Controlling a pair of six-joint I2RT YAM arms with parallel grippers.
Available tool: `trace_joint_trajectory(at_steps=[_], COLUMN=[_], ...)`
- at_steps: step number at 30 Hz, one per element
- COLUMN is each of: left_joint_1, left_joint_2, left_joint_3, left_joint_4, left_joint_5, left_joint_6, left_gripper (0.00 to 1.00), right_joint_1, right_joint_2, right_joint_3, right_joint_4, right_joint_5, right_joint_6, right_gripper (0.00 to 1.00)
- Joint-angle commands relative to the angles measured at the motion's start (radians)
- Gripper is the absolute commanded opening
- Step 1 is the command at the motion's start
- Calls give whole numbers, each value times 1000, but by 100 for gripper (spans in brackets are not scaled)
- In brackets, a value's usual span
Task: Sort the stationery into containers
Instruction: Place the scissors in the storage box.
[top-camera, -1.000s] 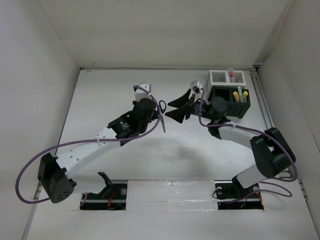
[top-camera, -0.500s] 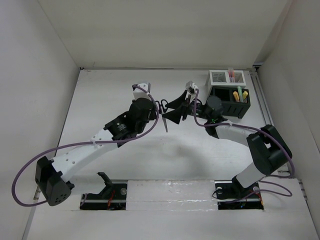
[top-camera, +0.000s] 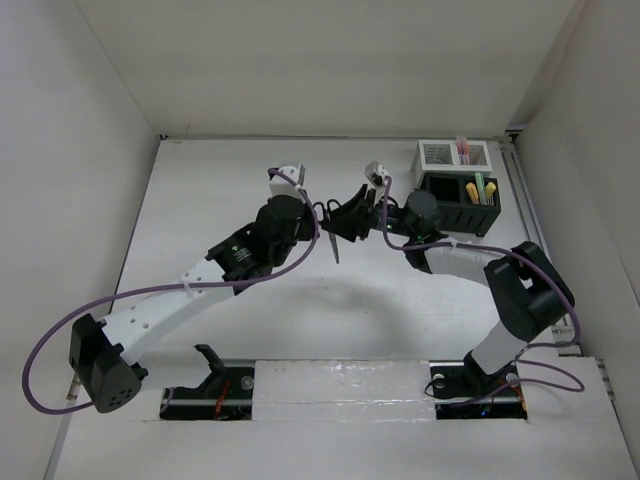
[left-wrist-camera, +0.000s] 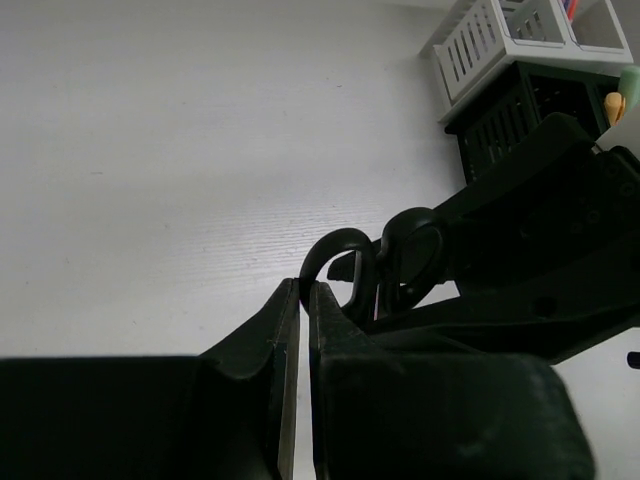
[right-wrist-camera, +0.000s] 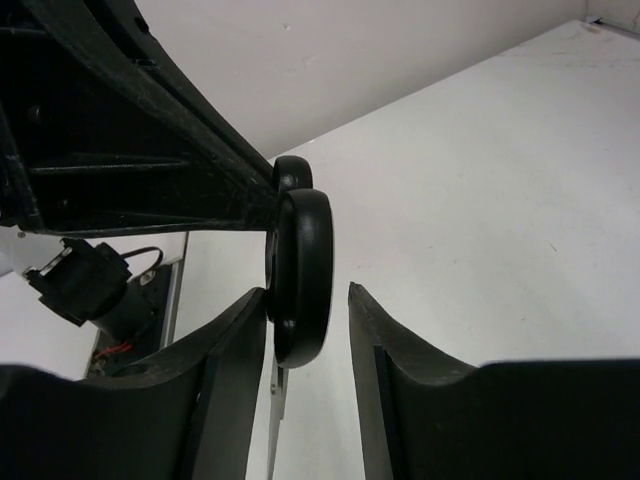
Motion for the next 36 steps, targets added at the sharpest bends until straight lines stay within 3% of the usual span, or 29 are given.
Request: trace_joint_trajectory(at_steps=[1, 2, 7, 9, 10, 11, 13, 14, 17, 21, 26, 36], left_joint_1=[-2, -2, -2, -2, -2, -2, -2, -2, -2, -2, -2, -2], left_joint_2=[-25, -25, -6, 5, 14, 14, 14, 5, 5, -42, -174, -312], left_joint_3=[-11, -11, -11, -2, 17, 17, 34, 64, 133, 184, 69, -58], left_joint_4=[58, 69, 69, 49, 11, -6, -81, -113, -300, -448, -459, -390], left_joint_5=[37, 37, 47, 31, -7, -37, -98, -153, -212, -169, -144, -23], left_joint_6=[12, 24, 24, 24, 12, -14, -59, -79, -194, -208, -142, -35], left_gripper=[0, 0, 0, 1, 16, 54, 96, 100, 100, 100, 100, 100], right_joint_1=[19, 19, 19, 9, 9, -25, -68, -94, -223, -385, -537, -727], right_joint_2=[18, 18, 27, 1, -10, -22, -63, -74, -125, -171, -180, -42], right_joint_3=[52, 52, 74, 74, 74, 74, 56, 56, 66, 91, 100, 172], right_joint_4=[91, 91, 82, 62, 52, 27, 15, 15, -65, -191, -140, 26], right_joint_5=[-26, -26, -36, -36, -36, -36, -45, -54, -80, -45, -75, -212], right_joint_6=[23, 23, 33, 11, -16, -29, -40, -76, -185, -364, -458, -406], right_gripper=[43, 41, 0, 0, 0, 0, 0, 0, 0, 0, 0, 0])
